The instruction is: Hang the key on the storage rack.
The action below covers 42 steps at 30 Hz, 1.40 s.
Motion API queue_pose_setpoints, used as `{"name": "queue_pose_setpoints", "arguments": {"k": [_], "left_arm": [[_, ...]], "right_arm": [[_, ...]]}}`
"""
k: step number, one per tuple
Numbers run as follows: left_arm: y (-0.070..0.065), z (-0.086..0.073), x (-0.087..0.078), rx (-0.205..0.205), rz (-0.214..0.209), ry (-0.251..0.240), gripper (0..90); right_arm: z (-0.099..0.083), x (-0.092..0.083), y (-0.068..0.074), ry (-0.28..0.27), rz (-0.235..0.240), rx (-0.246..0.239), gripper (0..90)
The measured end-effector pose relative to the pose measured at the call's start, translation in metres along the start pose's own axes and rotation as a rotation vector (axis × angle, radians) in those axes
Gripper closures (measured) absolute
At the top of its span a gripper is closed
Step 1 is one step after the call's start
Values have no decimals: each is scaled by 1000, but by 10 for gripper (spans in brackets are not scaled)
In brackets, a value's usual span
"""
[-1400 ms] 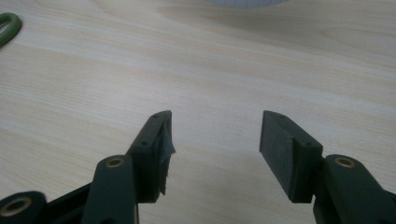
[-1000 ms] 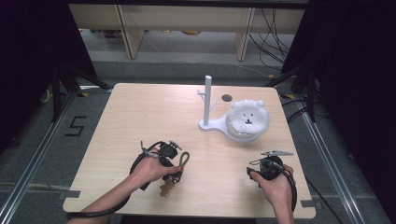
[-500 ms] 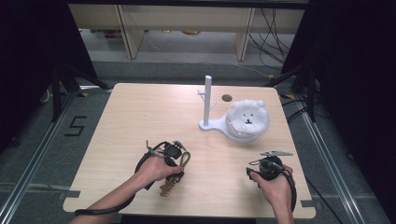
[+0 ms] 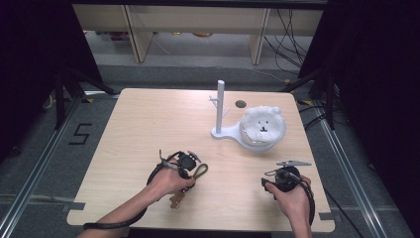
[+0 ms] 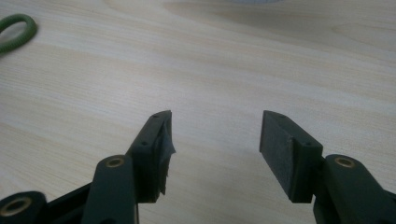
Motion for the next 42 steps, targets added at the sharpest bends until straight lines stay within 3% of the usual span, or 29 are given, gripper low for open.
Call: {"name": "queue_pose_setpoints", "arguments": {"k": [1,3,6,8,11,12,18,19,20,21,24,26,27,28,29,32,37,42], "left_arm": [[-1,-2,-1,28,10,-12,668],[-2,-3,0,24,2,-18,674],[-1,-6,-1,42,-8,-31,680],[-1,-8,-1,78,-7,-42,693],[-3,-11,-2,109,-1,-54,699],[-1,-13,-2,121,-9,-66,700],[3,-19,-4,115,-37,-84,701],[4,-22,-4,100,-46,-94,701],[5,-23,-4,111,-47,-108,701],[4,-27,-4,89,-50,-139,701],[5,-34,-6,79,-78,-182,700],[7,-38,-9,93,-73,-209,700],[7,-40,-11,94,-74,-216,700],[9,-44,-15,108,-70,-245,700],[8,-46,-16,90,-74,-278,700],[9,-52,-21,85,-66,-343,699],[14,-58,-27,86,-49,-382,699],[20,-68,-33,72,-44,-484,699]], "right_arm": [[0,0,0,0,-1,3,449],[0,-1,1,8,-13,26,449],[-1,-1,-2,-4,-6,-2,449],[0,-2,-1,-3,-15,21,449],[0,-2,-1,-1,-3,18,450],[-1,-1,-2,-10,-7,-3,450],[0,-2,-2,-19,-11,0,451],[0,-3,-1,-21,-5,12,451],[0,-3,-1,-17,-2,26,452],[0,-3,-1,-16,-6,22,452],[0,-3,-1,-17,-7,23,452],[0,-3,-1,-20,-5,28,452],[-1,-2,-2,-30,-13,4,452],[0,-3,-1,-24,-11,26,452],[0,-3,-1,-24,-12,25,452],[0,-3,0,-27,-14,29,452],[-1,-2,0,-27,-13,25,452],[-1,0,0,-27,-23,20,452]]}}
Point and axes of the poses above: each handheld gripper's, and its own axes: x roughly forward along the jaws, z roughly out of its top, y roughly to its left, the point moved 1 cm from there along x, roughly forward along the jaws, and after that the axes turned 3 degrees about -z, right-handed, at the moved point
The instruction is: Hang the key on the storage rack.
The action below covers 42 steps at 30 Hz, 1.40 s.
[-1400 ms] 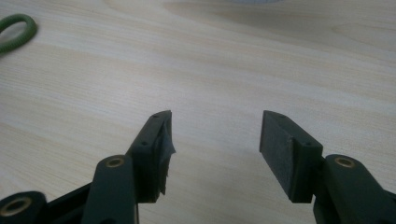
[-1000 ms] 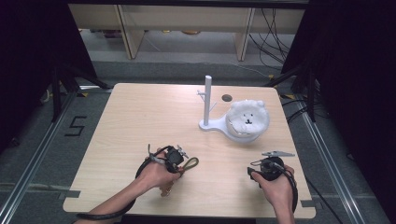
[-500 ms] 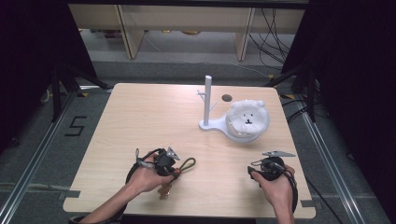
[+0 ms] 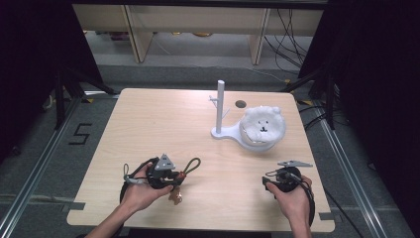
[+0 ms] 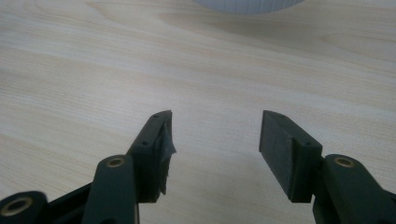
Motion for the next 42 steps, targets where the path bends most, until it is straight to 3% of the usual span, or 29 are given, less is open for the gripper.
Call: {"name": "queue_pose_setpoints", "arguments": {"k": [3,10,15,21,22,24,25,26,29,30,32,34,36,38,42], "left_arm": [[1,-3,-3,4,6,-20,699],[0,-9,-12,-14,-3,-125,699],[1,-9,-19,-4,18,-170,699],[4,-1,-26,-27,33,-251,700],[5,0,-28,-25,37,-255,700],[5,2,-28,-28,35,-277,700],[5,4,-29,-32,40,-285,701],[7,6,-29,-32,33,-296,701],[8,10,-31,-33,39,-318,701],[7,12,-32,-34,45,-322,700],[8,16,-33,-29,44,-333,701],[9,18,-34,-30,44,-339,700],[11,22,-35,-35,46,-353,701],[12,27,-36,-35,48,-365,700],[13,31,-38,-36,49,-386,701]], "right_arm": [[0,0,1,-4,-4,13,452],[1,0,1,-28,-1,10,453],[1,-3,2,-18,9,10,453],[1,-1,1,-30,14,-10,452],[1,-2,4,-20,8,27,452],[1,-2,4,-22,11,23,452],[0,-3,3,-12,6,9,452],[1,-1,1,-35,1,-18,452],[1,-2,5,-23,7,13,452],[0,-2,3,-30,1,-24,452],[1,-1,2,-41,0,-36,453],[2,-1,4,-36,-9,2,453],[2,-3,3,-35,3,-17,452],[2,-1,3,-52,-10,12,453],[2,-4,2,-55,-4,-20,452]]}}
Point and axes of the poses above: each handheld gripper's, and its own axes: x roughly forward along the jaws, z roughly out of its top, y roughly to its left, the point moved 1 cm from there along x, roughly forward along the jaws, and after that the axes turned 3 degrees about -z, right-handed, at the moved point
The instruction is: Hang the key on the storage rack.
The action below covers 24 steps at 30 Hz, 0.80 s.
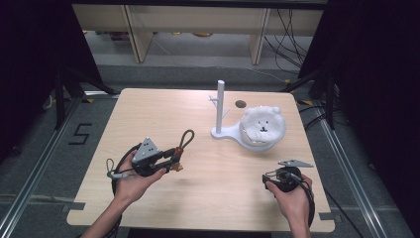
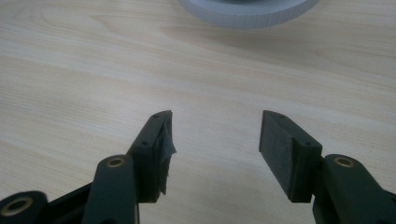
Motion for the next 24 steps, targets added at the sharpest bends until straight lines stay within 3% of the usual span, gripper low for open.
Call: {"name": "queue_pose_setpoints", "arguments": {"k": [1,4,8,10,12,21,24], "left_arm": [[0,1,0,-1,1,-3,701],[1,4,3,-1,2,-9,701],[2,5,7,1,0,-11,701],[2,7,8,-2,2,-19,701],[3,10,9,-2,1,-26,701],[5,19,15,1,0,-31,700],[6,23,16,11,1,-30,701]], "right_arm": [[0,0,-1,5,-4,-12,452],[0,2,1,2,-6,21,452],[0,1,0,-1,-6,9,452],[0,2,2,3,-4,34,452],[0,-1,1,5,0,13,452],[1,-1,1,-4,-2,27,451],[1,-1,0,0,-5,1,451]]}}
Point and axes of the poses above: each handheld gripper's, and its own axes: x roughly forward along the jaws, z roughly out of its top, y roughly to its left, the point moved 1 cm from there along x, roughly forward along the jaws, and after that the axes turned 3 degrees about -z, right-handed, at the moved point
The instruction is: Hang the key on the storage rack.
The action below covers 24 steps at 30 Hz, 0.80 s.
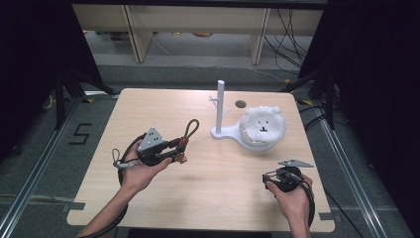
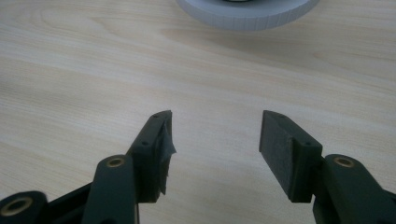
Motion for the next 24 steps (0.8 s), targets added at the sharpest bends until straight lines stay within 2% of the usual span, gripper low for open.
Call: {"name": "queue_pose_setpoints", "arguments": {"k": [3,4,6,7,8,9,10,12,14,16,17,18,21,22,23,24], "left_arm": [[1,4,2,2,1,-5,701],[1,5,3,2,0,-6,701],[2,6,4,-1,3,-4,700],[2,7,5,1,3,-3,701],[2,7,5,2,3,-3,701],[2,8,7,1,1,-7,701],[2,8,7,0,1,-6,701],[2,8,9,5,0,-1,701],[2,9,10,8,-1,-3,701],[2,10,12,5,-4,-10,700],[2,11,12,5,1,-6,701],[2,12,13,8,-1,-7,701],[3,15,16,9,0,-6,701],[4,15,17,8,-1,-3,700],[5,16,19,13,-1,0,701],[5,16,21,20,-2,8,701]], "right_arm": [[0,0,1,6,-10,12,451],[-1,1,0,3,-13,-10,450],[-1,2,0,-6,-14,-11,450],[0,1,2,1,14,24,450],[0,0,2,3,10,15,450],[0,0,3,4,8,27,450],[-1,1,-1,0,-15,-20,450],[0,1,1,7,-10,10,450],[0,0,-1,2,2,-8,450],[0,0,1,-3,0,29,450],[0,0,0,-7,-11,9,450],[1,-1,1,-1,-5,28,450],[1,-1,1,-1,-8,34,450],[0,-2,-2,-7,1,-6,450],[0,-2,-2,-3,7,-5,450],[1,-1,-2,-13,-5,25,450]]}}
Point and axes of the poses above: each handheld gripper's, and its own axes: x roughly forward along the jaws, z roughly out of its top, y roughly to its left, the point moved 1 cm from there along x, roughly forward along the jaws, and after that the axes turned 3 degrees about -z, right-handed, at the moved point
